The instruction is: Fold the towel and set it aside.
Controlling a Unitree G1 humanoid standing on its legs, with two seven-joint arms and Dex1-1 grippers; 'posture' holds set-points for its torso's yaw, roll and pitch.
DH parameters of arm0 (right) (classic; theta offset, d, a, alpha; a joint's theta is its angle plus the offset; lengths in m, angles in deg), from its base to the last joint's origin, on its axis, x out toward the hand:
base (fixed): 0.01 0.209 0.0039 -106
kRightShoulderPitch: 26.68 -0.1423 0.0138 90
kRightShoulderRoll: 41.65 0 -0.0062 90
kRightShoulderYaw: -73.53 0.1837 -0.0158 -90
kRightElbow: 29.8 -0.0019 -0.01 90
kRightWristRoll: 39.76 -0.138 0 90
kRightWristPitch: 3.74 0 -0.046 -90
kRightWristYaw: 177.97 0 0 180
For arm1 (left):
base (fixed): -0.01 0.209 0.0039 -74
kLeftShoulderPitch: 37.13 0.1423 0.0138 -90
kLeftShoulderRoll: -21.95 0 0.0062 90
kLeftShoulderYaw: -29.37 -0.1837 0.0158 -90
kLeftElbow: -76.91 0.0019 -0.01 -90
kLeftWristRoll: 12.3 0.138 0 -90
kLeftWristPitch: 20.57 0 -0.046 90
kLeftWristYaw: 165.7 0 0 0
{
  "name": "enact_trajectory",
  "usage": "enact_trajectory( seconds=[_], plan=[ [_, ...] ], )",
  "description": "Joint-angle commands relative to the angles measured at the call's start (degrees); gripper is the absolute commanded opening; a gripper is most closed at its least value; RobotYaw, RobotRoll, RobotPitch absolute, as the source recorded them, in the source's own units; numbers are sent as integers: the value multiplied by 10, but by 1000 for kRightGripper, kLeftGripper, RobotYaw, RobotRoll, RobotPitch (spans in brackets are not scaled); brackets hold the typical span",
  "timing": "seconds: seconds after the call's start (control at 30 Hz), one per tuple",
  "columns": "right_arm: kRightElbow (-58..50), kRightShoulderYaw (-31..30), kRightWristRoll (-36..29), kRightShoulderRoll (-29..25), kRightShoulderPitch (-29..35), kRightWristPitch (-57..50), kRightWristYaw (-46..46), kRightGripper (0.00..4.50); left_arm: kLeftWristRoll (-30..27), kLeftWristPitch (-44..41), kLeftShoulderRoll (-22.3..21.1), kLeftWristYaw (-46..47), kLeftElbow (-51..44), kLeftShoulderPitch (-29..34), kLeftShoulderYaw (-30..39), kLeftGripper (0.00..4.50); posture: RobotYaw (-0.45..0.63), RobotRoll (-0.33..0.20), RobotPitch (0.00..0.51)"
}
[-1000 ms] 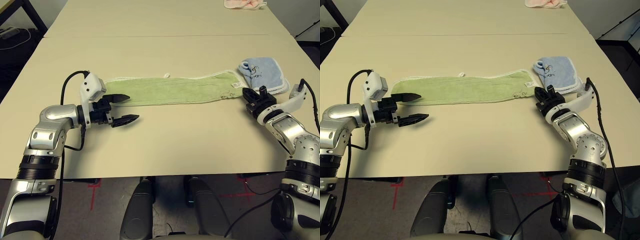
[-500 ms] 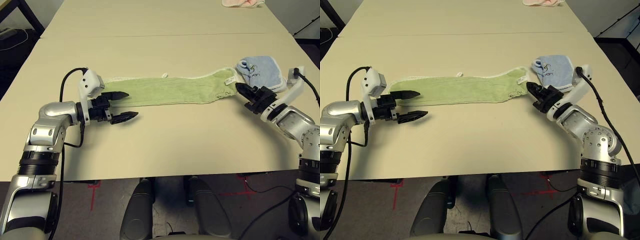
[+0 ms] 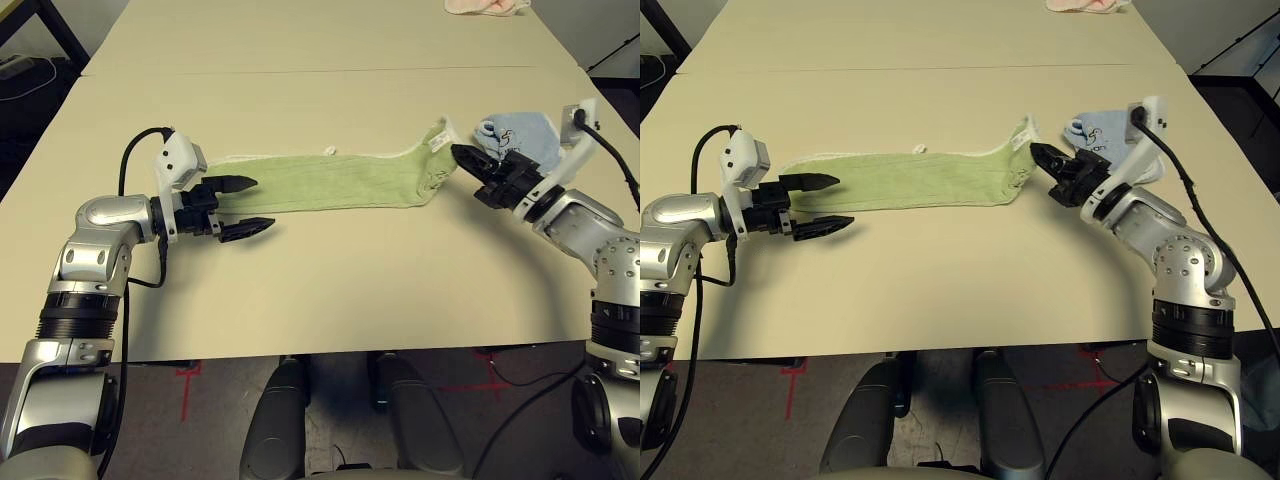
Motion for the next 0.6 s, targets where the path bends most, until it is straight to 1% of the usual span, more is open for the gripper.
enact_trajectory(
  seconds=[0.03, 0.37, 0.6],
  plan=[
    [-24, -30, 22, -8, -2, -10, -29, 15, 3, -1, -8, -2, -6, 12, 0, 4500, 79, 0, 200],
    [-32, -87, 81, 1, -15, -1, -65, 15, 6, -3, -8, 1, -2, 8, -1, 4500, 79, 0, 201],
    [-38, -97, 91, 21, -32, -4, -81, 15, 5, -7, -9, 2, -6, 9, 0, 4500, 81, 0, 201]
  ],
)
